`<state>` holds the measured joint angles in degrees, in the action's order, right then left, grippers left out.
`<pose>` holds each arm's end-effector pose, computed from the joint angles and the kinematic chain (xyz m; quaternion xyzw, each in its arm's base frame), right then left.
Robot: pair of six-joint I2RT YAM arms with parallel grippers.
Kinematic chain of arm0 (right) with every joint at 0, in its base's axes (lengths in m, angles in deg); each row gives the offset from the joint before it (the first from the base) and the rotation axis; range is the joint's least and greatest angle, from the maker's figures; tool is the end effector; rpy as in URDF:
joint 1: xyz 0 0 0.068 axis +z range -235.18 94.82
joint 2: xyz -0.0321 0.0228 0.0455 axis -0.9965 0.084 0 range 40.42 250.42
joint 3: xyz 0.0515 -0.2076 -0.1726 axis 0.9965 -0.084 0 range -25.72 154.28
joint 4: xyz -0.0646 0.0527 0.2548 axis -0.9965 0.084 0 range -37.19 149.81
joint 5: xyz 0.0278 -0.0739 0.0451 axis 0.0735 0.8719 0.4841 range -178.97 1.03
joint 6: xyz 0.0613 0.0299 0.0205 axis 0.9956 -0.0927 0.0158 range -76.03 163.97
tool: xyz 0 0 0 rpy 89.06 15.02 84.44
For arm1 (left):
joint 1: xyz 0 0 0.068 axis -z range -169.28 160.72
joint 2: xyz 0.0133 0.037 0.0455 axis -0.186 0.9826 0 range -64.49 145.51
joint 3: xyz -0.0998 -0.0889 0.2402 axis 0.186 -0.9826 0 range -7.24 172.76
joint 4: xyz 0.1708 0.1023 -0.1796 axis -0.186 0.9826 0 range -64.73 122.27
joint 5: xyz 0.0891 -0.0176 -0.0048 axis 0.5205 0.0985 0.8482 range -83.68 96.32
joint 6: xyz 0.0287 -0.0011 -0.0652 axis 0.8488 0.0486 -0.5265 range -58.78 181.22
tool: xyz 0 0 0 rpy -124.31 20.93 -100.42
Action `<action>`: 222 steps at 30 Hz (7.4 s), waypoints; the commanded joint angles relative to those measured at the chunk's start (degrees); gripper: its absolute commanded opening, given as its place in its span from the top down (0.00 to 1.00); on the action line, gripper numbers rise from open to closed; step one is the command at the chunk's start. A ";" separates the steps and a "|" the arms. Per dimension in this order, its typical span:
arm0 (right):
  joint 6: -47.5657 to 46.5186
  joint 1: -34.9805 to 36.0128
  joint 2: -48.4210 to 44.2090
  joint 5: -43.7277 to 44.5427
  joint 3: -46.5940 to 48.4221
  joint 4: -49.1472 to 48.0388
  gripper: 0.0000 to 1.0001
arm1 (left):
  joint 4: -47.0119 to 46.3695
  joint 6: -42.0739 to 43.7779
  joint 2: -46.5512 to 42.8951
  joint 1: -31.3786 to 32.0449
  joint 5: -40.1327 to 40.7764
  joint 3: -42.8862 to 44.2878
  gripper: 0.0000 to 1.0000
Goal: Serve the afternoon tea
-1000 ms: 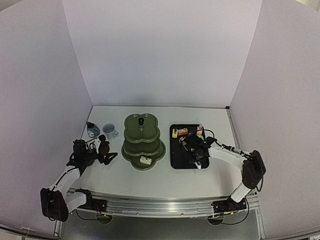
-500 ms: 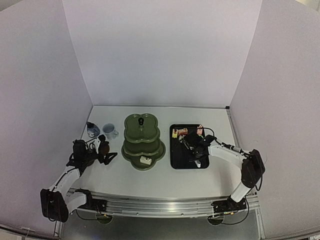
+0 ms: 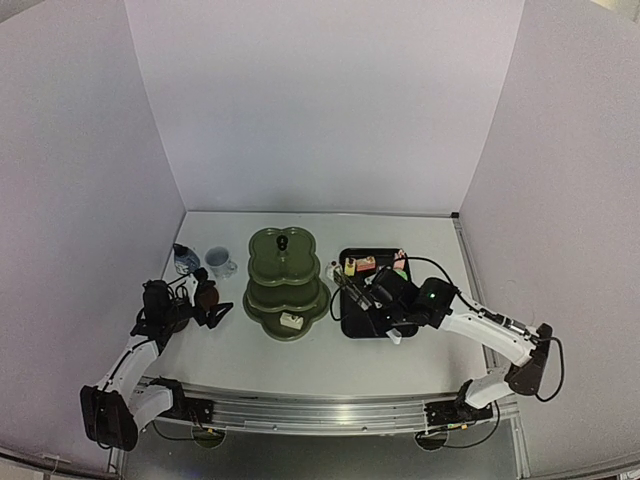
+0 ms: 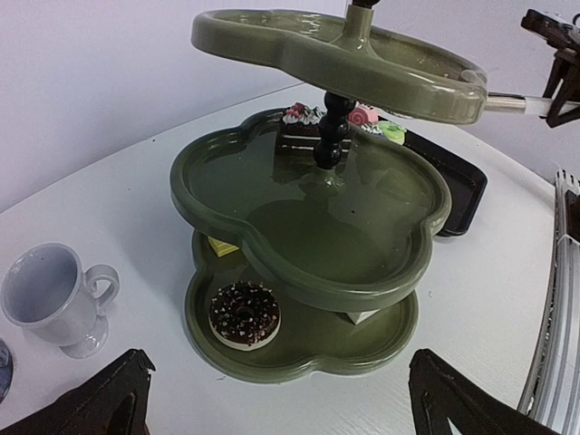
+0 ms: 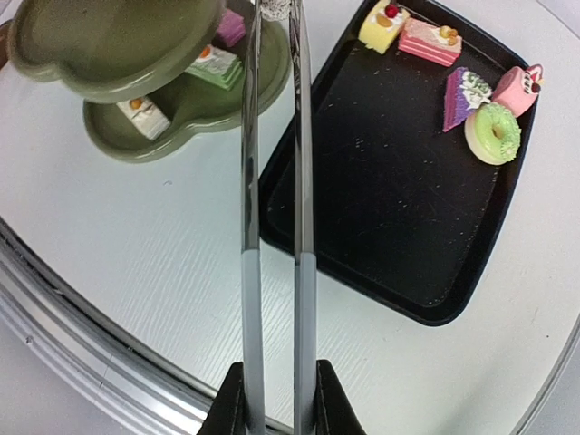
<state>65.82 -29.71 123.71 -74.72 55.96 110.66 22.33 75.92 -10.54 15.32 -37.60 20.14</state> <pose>0.1870 0.2464 0.3181 -0.2457 0.9258 0.0699 0.2788 0.2183 -0.0584 0.2230 0.3319 0.7309 -0.2671 0.5332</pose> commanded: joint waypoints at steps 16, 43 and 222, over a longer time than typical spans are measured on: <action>0.49 9.18 5.06 -0.61 9.11 1.89 1.00 | -1.27 -0.98 -2.34 0.22 -0.43 0.68 0.00; -1.01 8.72 10.29 0.12 11.84 -0.12 0.60 | -0.96 -0.44 -1.88 0.20 -0.73 0.94 0.00; -12.27 10.00 -1.13 -8.13 4.45 -33.86 1.00 | 3.25 -21.93 -7.49 6.48 -20.43 20.80 0.11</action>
<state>61.52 -22.92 116.60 -87.96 52.34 82.83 32.08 57.68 -22.32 19.99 -53.42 36.08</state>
